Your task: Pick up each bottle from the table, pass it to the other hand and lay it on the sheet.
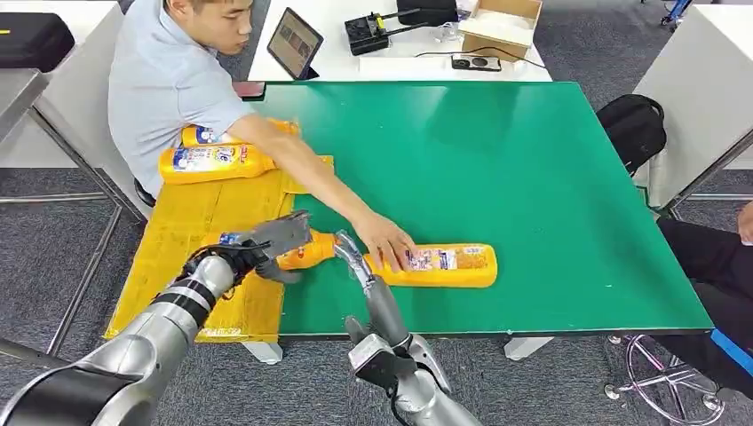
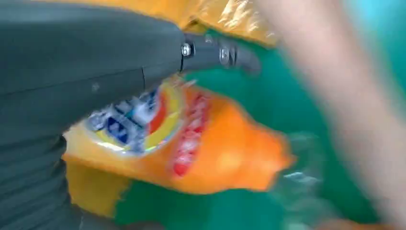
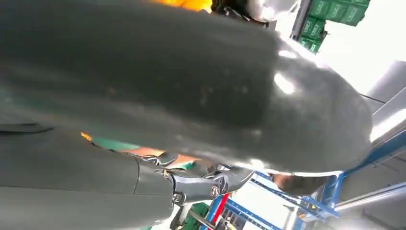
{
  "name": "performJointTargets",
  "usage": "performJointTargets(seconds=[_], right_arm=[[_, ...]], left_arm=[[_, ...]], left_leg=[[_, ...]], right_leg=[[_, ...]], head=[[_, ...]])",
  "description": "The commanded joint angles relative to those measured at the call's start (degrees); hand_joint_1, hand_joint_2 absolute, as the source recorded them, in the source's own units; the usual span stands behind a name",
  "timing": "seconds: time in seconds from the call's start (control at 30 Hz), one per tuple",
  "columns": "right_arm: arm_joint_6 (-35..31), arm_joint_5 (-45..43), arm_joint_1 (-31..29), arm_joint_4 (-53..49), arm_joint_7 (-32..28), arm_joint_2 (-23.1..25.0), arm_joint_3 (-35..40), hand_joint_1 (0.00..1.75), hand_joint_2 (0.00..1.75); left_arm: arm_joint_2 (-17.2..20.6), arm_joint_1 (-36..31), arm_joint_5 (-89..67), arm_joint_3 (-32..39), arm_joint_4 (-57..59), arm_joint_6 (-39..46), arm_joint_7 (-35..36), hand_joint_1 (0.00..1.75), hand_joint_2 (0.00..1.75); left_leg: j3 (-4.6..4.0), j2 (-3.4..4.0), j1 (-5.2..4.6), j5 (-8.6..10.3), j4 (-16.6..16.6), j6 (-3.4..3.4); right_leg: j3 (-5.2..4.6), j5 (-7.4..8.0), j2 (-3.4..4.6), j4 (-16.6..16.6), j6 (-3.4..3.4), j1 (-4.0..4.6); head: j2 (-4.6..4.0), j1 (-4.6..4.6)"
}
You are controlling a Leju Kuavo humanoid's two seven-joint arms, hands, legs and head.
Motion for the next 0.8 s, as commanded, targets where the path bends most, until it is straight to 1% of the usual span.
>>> performJointTargets(seconds=[0.03,0.07,0.1,0.13,0.17,0.2,0.23,0.27,0.3,0.33,0.37,0.43,0.47,0.5,0.53,0.57,0.67,0.7,0.77,0.8], right_arm=[[-3.1,-0.2,-1.3,1.7,-1.9,-2.5,3.2,0.00,0.00],[-3.2,-0.2,-1.3,1.6,-1.9,-2.6,3.3,0.00,0.00],[-3.2,-0.2,-1.3,1.6,-1.9,-2.6,3.3,0.00,0.00],[-3.2,-0.2,-1.3,1.6,-1.9,-2.6,3.3,0.00,0.00],[-3.3,0.0,-1.2,1.3,-1.9,-2.7,3.7,0.00,0.00],[-4.3,0.5,-1.1,0.4,-1.9,-3.3,4.7,0.00,1.75],[-5.7,1.0,-1.1,0.2,-1.9,-3.7,5.6,0.00,1.75],[-8.2,2.0,-0.9,0.2,-1.9,-4.2,6.5,0.00,1.75],[-11.3,4.3,-0.8,1.4,-1.9,-4.4,6.7,0.00,1.75],[-14.5,9.0,-0.9,5.8,-1.9,-3.9,5.1,0.00,1.75],[-16.1,14.9,-0.5,7.4,1.9,-3.8,2.6,0.00,1.75],[-12.1,22.9,2.6,2.5,10.3,-5.6,-3.1,0.00,1.75],[-13.4,34.6,2.4,1.8,17.0,-8.4,-3.1,0.00,1.75],[-12.9,37.7,3.6,-0.9,19.6,-9.5,-7.3,0.00,1.75],[-13.4,44.3,4.0,-2.4,23.4,-10.8,-9.7,0.00,1.75],[-13.1,45.8,4.5,-4.1,24.6,-11.6,-12.3,0.00,1.75],[-10.1,49.9,6.0,-6.2,28.0,-13.0,-19.1,0.00,1.75],[-9.3,51.8,6.7,-6.3,28.9,-13.5,-20.9,0.00,1.75],[-8.7,52.9,7.8,-6.4,29.6,-13.7,-22.7,0.00,1.75],[-8.4,54.0,8.8,-7.0,29.9,-13.4,-23.9,0.00,1.75]], left_arm=[[-7.0,13.2,25.5,4.5,-28.4,4.5,-1.8,0.00,1.75],[-7.2,13.8,26.8,4.2,-29.7,4.9,-1.9,0.00,1.75],[-7.2,13.8,26.8,4.2,-29.7,4.9,-1.9,0.00,1.75],[-7.2,13.8,26.8,4.2,-29.7,4.9,-1.9,0.00,1.75],[-7.4,15.4,29.5,4.2,-32.5,5.5,-1.9,0.00,1.75],[-7.6,16.4,33.3,4.2,-34.2,6.2,-2.2,0.00,1.75],[-7.7,17.6,36.8,3.7,-36.3,8.1,-2.6,0.00,1.75],[-7.8,19.6,40.7,3.1,-39.5,10.8,-2.9,0.00,1.75],[-6.9,21.4,43.6,1.7,-42.1,13.1,-2.7,0.00,1.75],[-5.9,24.2,46.0,1.1,-45.8,15.0,-2.9,0.00,1.75],[-4.6,26.4,47.6,0.7,-48.3,15.0,-2.6,0.00,1.75],[-2.2,33.2,50.1,3.1,-54.9,14.2,-2.8,0.00,1.75],[-2.0,35.2,50.0,4.6,-56.7,14.0,-2.7,0.00,1.75],[-1.8,37.0,48.7,6.2,-58.8,14.2,-3.2,0.00,1.75],[-2.4,38.3,47.7,7.7,-60.5,14.8,-3.9,0.00,1.75],[-2.7,39.4,47.7,8.6,-62.1,14.9,-3.6,0.00,1.75],[-4.1,42.5,45.7,9.3,-66.1,16.9,-3.8,0.00,1.75],[-4.5,43.5,45.2,8.9,-67.3,18.0,-4.0,0.00,1.75],[-4.6,44.7,43.7,8.1,-68.4,19.5,-3.6,0.00,1.75],[-4.6,45.3,41.6,7.6,-69.0,21.9,-4.3,0.00,1.75]], left_leg=[[0.19,-0.02,0.00,-0.09,-0.1,0.11],[0.23,-0.09,-0.01,-0.12,0.0,0.14],[0.12,-0.05,-0.05,-0.08,0.0,0.10],[0.24,0.03,-0.02,-0.16,0.0,0.13],[0.29,0.04,0.00,-0.18,0.0,0.14],[0.13,0.07,0.00,-0.13,0.0,0.08],[0.20,0.06,0.01,-0.16,0.0,0.09],[0.02,0.08,-0.03,-0.08,0.0,0.06],[0.11,0.14,-0.02,-0.13,0.0,0.08],[0.19,0.15,0.01,-0.17,0.0,0.09],[0.09,0.18,-0.02,-0.10,-0.1,0.06],[0.32,0.23,-0.02,-0.14,-0.2,0.09],[0.29,0.31,-0.04,-0.14,-0.2,0.06],[0.44,0.39,-0.06,-0.19,-0.3,0.09],[0.44,0.34,-0.05,-0.21,-0.2,0.11],[0.16,0.19,-0.03,-0.15,-0.1,0.06],[0.22,0.01,-0.05,-0.26,0.0,0.17],[-0.10,-0.07,-0.08,-0.13,0.0,0.10],[0.07,-0.10,-0.06,-0.21,0.0,0.16],[0.12,-0.11,-0.06,-0.21,0.0,0.15]], right_leg=[[0.23,-0.08,-0.10,-0.1,-0.13,0.04],[0.30,-0.13,-0.19,-0.1,-0.15,0.04],[0.15,-0.09,-0.12,-0.1,-0.09,-0.01],[0.27,-0.12,-0.07,-0.1,-0.15,0.04],[0.31,-0.14,-0.07,-0.1,-0.19,0.06],[0.12,-0.07,0.01,-0.1,-0.13,0.05],[0.21,-0.10,-0.03,-0.1,-0.18,0.07],[0.02,-0.03,0.01,-0.1,-0.11,0.02],[0.09,-0.06,0.06,-0.1,-0.14,0.03],[0.16,-0.09,0.06,-0.1,-0.20,0.07],[0.01,-0.02,0.10,-0.1,-0.10,0.02],[0.22,-0.05,0.12,-0.2,-0.17,0.04],[0.15,-0.03,0.23,-0.2,-0.12,0.00],[0.29,-0.04,0.29,-0.3,-0.14,0.00],[0.31,-0.07,0.22,-0.3,-0.17,0.02],[0.08,-0.07,0.11,-0.1,-0.10,0.01],[0.26,-0.22,-0.11,-0.1,-0.16,0.02],[-0.05,-0.14,-0.07,-0.1,-0.02,-0.05],[0.18,-0.22,-0.13,-0.1,-0.06,0.00],[0.23,-0.23,-0.15,-0.2,-0.07,0.00]], head=[[0.00,0.02],[0.00,0.00],[0.00,0.00],[0.00,0.04],[0.00,0.00],[0.00,0.04],[0.00,0.02],[0.00,0.04],[0.00,0.00],[0.00,0.02],[0.00,0.00],[0.00,0.02],[0.00,0.02],[0.00,0.02],[0.00,0.02],[0.00,0.00],[0.00,0.02],[0.00,0.04],[0.00,0.02],[0.00,0.02]])
